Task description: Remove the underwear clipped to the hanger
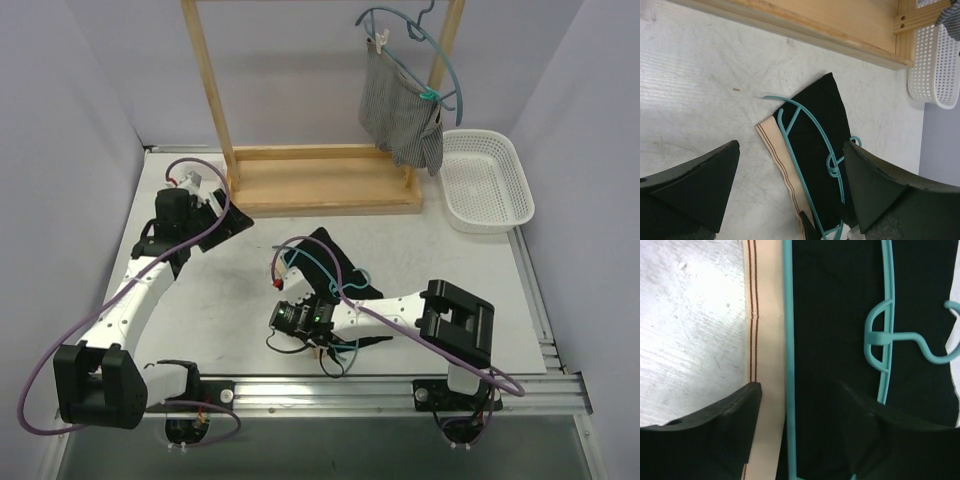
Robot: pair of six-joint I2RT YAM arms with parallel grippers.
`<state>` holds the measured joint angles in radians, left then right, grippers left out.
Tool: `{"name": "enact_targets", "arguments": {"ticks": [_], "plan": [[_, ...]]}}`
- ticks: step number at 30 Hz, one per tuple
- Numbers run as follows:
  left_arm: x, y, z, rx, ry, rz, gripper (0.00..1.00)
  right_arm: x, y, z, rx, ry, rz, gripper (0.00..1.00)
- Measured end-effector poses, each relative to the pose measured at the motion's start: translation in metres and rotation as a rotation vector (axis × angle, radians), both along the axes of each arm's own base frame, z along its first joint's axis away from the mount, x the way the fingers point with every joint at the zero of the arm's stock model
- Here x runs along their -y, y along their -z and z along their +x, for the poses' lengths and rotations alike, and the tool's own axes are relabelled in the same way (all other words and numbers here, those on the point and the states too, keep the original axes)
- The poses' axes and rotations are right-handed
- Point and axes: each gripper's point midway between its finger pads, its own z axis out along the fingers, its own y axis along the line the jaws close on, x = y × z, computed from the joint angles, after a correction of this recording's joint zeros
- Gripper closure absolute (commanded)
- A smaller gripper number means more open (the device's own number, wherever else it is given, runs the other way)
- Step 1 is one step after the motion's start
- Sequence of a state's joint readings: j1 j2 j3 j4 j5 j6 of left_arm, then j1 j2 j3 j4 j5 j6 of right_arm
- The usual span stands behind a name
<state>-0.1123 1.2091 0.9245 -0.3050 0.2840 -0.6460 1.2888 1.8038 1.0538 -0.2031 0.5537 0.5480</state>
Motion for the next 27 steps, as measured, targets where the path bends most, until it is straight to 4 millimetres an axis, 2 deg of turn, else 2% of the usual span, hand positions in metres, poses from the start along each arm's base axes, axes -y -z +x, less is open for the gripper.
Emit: {"name": "enact_targets", "arguments": {"ticks": [2, 5, 6, 9, 11, 13, 14, 16, 20, 22, 27], "plan": [[0.002, 0.005, -0.006, -0.013, 0.016, -0.006, 0.06, 0.002, -0.003, 0.002, 0.014, 0.008, -0.012, 0.26], [0.004, 0.014, -0.015, -0.031, 0.034, -0.015, 0.06, 0.002, -0.016, 0.001, 0.028, 0.027, 0.025, 0.23], [0.005, 0.015, -0.019, -0.037, 0.039, -0.018, 0.06, 0.002, -0.026, 0.0, 0.035, 0.038, 0.06, 0.22], [0.008, 0.013, -0.025, -0.034, 0.056, -0.03, 0.06, 0.011, -0.072, -0.003, 0.056, 0.098, 0.252, 0.21], [0.009, 0.007, -0.028, -0.018, 0.068, -0.039, 0.06, 0.025, -0.101, -0.005, 0.057, 0.158, 0.408, 0.22], [0.012, 0.001, -0.031, -0.002, 0.082, -0.046, 0.06, 0.039, -0.121, -0.008, 0.044, 0.215, 0.547, 0.23], [0.013, -0.001, -0.032, 0.004, 0.088, -0.049, 0.06, 0.046, -0.124, -0.009, 0.032, 0.246, 0.604, 0.24], [0.016, -0.004, -0.036, 0.01, 0.103, -0.055, 0.06, 0.058, -0.117, -0.02, -0.019, 0.289, 0.68, 0.25], [0.02, -0.005, -0.042, 0.002, 0.132, -0.066, 0.06, 0.085, -0.073, -0.053, -0.173, 0.367, 0.733, 0.26], [0.022, -0.004, -0.045, -0.008, 0.142, -0.069, 0.06, 0.095, -0.057, -0.067, -0.238, 0.401, 0.754, 0.27], [0.023, -0.002, -0.05, -0.013, 0.156, -0.067, 0.06, 0.103, -0.037, -0.084, -0.336, 0.471, 0.796, 0.27]]}}
